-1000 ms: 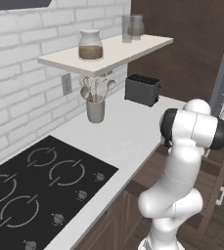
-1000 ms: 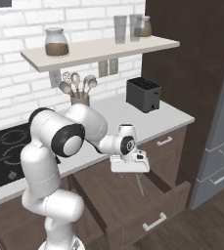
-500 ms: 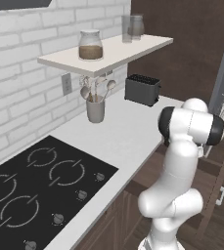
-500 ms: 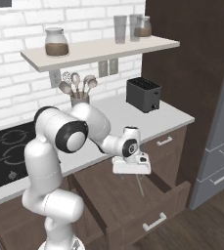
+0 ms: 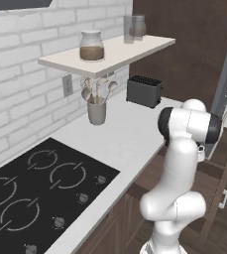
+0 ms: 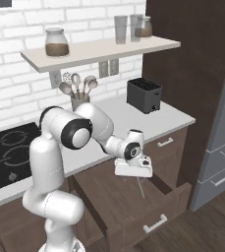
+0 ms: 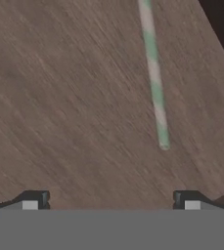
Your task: Take a straw from the drawer in front and place it inside the glass cup on the dining counter.
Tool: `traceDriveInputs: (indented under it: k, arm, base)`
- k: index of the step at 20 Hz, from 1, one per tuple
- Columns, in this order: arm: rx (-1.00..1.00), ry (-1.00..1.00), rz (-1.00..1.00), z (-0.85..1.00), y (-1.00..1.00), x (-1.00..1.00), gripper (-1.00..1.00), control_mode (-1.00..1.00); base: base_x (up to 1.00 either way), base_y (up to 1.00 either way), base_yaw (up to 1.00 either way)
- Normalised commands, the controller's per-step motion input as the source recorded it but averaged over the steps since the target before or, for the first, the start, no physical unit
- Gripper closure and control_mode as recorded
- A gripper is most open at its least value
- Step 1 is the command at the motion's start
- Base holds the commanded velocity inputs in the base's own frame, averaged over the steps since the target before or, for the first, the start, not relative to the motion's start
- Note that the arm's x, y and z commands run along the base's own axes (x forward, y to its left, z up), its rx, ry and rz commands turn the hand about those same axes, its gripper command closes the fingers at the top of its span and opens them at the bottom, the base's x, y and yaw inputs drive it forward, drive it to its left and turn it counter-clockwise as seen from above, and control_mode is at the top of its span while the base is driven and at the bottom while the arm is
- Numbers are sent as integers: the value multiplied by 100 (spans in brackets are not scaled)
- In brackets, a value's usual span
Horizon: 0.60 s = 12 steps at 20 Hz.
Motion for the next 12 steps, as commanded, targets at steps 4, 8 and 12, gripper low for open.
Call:
traceDriveInputs:
  k: [4,8,12]
  arm:
    - [2,0,1,-15,-4,9,-100,-100]
    - [0,7,0,-4,0,3,-100,-100]
    - [0,3,0,-6,0,3,-100,-100]
  base:
    - [0,0,0]
    - [0,0,0]
    - [0,0,0]
